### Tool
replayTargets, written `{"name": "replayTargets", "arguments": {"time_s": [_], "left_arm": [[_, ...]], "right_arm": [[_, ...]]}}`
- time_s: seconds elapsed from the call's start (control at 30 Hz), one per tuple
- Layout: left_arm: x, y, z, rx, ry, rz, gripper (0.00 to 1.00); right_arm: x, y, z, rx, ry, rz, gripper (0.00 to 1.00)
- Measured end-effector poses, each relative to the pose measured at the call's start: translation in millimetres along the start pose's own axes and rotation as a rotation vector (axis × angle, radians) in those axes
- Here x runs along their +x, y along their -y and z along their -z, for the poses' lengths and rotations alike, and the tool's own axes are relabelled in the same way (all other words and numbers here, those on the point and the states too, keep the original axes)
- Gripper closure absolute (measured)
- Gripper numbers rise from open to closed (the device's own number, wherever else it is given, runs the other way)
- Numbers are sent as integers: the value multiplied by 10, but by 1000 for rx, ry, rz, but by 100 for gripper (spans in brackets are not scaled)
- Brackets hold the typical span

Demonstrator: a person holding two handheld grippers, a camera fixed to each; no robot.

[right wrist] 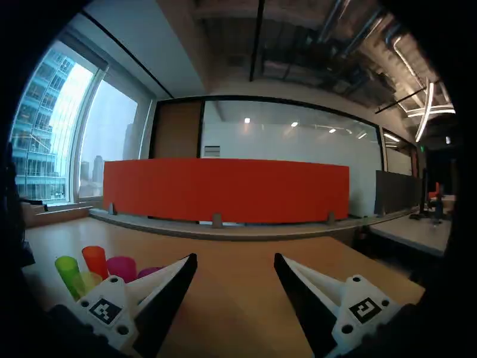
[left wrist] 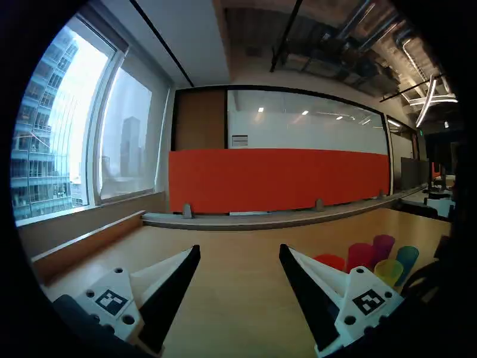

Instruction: Pour water

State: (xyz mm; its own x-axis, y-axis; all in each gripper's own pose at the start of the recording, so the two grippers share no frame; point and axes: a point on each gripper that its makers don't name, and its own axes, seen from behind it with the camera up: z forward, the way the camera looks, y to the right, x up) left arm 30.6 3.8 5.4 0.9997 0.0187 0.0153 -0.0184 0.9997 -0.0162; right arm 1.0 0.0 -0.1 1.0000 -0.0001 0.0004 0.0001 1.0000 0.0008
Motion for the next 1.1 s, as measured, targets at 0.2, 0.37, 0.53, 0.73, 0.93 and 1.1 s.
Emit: {"name": "replayTargets", "arguments": {"time_s": [0.2, 0.37, 0.53, 0.73, 0.93, 1.1], "left_arm": [[210, -66, -58, -28, 17, 1, 2], [395, -88, -141, -40, 29, -22, 1], [659, -104, -229, -57, 35, -29, 1], [1071, -62, -305, -61, 15, -41, 2], [1407, -17, -351, -58, 6, -48, 1], [1608, -19, -388, -67, 2, -41, 1]], "right_arm": [[167, -12, 3, 12, 15, -2, 0], [375, -4, -4, 23, 19, -10, 0], [648, 2, -38, 35, 10, -24, 0], [980, -43, -117, 36, 1, -24, 0], [1201, -73, -197, 34, 11, -4, 0], [1348, -65, -239, 38, 19, 1, 0]]}}
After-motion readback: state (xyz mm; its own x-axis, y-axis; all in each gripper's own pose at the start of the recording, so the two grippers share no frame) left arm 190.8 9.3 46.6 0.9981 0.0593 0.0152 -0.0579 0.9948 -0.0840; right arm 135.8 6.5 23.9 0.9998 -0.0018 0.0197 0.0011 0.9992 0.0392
